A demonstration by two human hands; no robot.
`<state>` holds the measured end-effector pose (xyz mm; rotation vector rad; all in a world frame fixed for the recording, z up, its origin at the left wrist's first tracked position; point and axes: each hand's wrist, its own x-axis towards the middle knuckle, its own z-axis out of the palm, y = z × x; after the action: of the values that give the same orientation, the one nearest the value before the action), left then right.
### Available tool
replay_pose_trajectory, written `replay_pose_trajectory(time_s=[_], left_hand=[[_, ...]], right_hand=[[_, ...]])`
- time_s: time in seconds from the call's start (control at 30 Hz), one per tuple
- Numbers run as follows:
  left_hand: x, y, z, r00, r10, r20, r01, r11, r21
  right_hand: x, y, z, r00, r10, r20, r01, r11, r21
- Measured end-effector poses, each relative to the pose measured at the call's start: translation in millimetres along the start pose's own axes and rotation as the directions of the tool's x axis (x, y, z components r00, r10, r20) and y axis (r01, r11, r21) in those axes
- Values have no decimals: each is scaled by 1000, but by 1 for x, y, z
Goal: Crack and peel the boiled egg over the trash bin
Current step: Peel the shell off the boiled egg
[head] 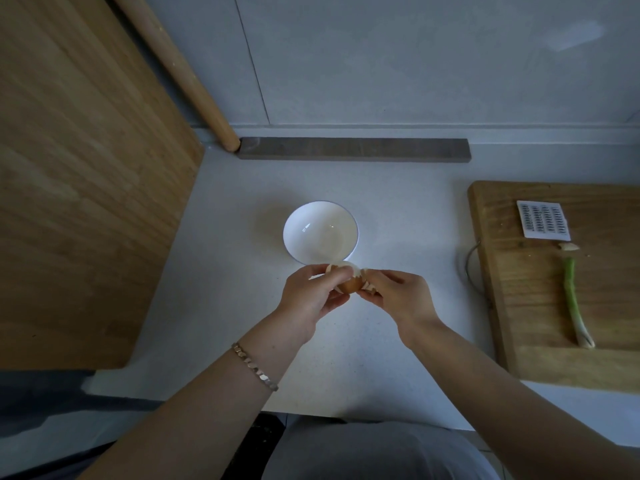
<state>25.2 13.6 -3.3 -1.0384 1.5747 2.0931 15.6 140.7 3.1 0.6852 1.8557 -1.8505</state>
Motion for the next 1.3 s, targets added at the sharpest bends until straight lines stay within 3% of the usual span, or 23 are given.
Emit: replay_pose_trajectory(time_s=[0.1, 0.23, 0.3, 0.43, 0.57, 0.77, 0.87, 1.07, 1.3], left_hand=[[-2, 1, 1, 998, -43, 53, 46, 998, -44], [-6, 1, 1, 982, -135, 131, 164, 956, -242], [-6, 1, 1, 978, -154, 140, 189, 940, -283], [-5, 1, 2, 985, -140, 105, 161, 960, -231], [-2, 2, 5, 994, -81, 76, 93, 981, -168], [-1, 5, 3, 996, -48, 80, 59, 989, -135], [-1, 6, 3, 997, -45, 68, 52, 994, -97], [-2, 7, 3, 998, -48, 50, 51, 996, -69], [-1, 5, 6, 1000, -14, -24, 14, 1000, -17]], right_hand=[[1, 0, -2, 1000, 18, -10, -18, 999, 45], [3, 1, -5, 995, 100, 7, -100, 986, 130], [4, 3, -6, 998, 66, 16, -67, 994, 91], [3, 3, -4, 996, -7, 90, 12, 998, -59], [-1, 2, 2, 989, -35, 145, 47, 996, -76], [5, 5, -7, 952, 33, 305, -96, 976, 194], [9, 6, -9, 933, 73, 353, -165, 957, 239], [17, 10, -12, 916, 127, 381, -229, 945, 235], [16, 12, -12, 954, 124, 272, -198, 944, 262]])
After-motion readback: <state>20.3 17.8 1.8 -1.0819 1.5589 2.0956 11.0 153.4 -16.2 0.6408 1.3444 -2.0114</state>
